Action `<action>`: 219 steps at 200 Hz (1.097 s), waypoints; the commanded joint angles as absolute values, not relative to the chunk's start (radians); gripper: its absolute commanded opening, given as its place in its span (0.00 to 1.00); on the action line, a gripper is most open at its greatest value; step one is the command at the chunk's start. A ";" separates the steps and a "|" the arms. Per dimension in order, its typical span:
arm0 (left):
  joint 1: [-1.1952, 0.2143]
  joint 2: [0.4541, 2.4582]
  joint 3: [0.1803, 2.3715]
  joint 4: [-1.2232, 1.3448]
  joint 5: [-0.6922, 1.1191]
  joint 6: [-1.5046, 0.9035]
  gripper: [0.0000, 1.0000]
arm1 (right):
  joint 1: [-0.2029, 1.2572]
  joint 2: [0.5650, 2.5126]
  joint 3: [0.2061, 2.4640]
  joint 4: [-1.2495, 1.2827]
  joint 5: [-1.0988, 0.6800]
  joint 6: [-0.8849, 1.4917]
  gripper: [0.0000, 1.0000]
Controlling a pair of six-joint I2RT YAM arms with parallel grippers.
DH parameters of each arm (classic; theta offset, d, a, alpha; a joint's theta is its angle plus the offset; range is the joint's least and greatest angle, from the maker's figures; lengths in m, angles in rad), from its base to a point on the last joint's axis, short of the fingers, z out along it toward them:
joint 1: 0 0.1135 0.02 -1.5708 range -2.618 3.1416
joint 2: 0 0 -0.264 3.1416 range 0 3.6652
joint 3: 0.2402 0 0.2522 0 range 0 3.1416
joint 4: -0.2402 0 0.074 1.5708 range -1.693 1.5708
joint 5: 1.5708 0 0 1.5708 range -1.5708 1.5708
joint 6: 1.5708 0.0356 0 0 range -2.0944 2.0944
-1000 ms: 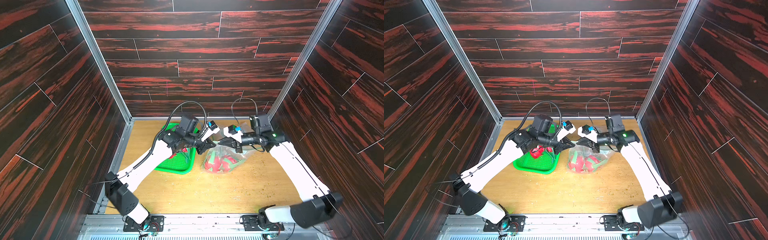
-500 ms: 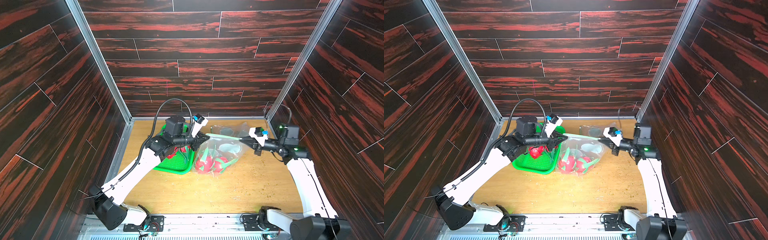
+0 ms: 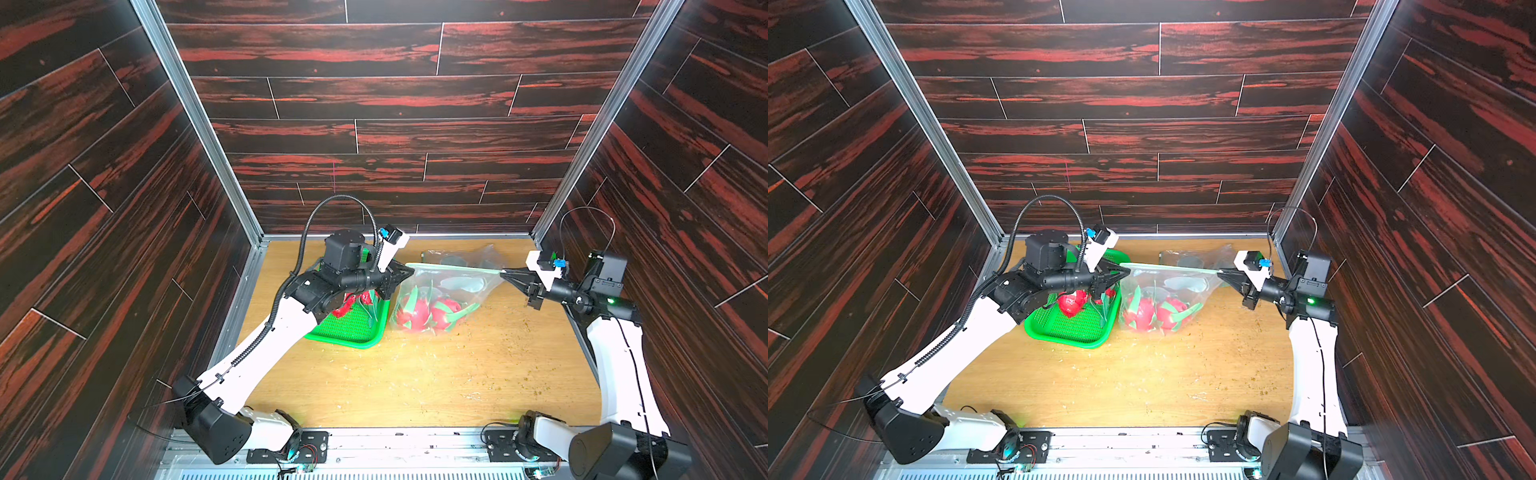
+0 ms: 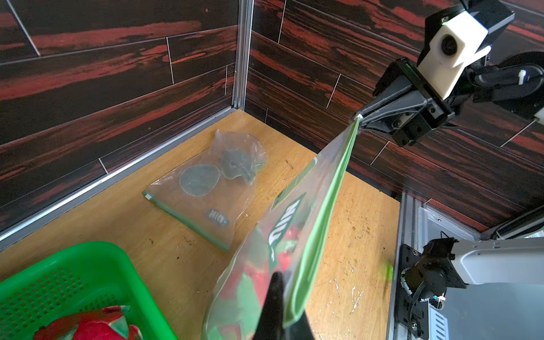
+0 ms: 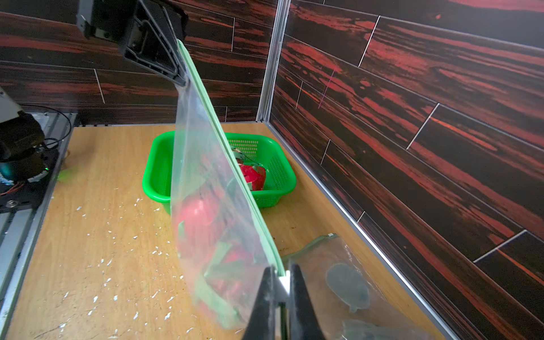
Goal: Open the zip-top bag and take out the dragon fruit
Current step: Unzip the zipper on the zipper food storage bag.
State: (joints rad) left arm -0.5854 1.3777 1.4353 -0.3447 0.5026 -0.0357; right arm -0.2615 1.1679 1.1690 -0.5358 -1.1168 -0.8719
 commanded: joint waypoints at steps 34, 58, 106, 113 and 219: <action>-0.535 1.315 1.460 -0.301 0.507 -0.071 0.00 | -0.310 1.232 1.241 -0.601 -1.167 -0.903 0.00; -0.558 1.344 1.424 -0.251 0.633 -0.107 0.00 | -0.302 1.237 1.265 -0.518 -1.144 -0.771 0.00; -0.679 1.383 1.342 -0.178 0.616 -0.121 0.00 | -0.256 1.218 1.271 -0.409 -1.107 -0.681 0.00; -0.687 1.389 1.330 -0.170 0.617 -0.126 0.00 | -0.248 1.218 1.271 -0.409 -1.104 -0.691 0.00; -0.711 1.449 1.502 -0.536 0.459 -0.076 0.59 | -0.131 1.264 1.255 -0.441 -1.117 -0.809 0.00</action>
State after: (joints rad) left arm -0.7147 1.4361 1.3575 -0.3351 0.5381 -0.1417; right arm -0.1421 1.2739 1.2369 -0.4206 -1.0622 -0.7475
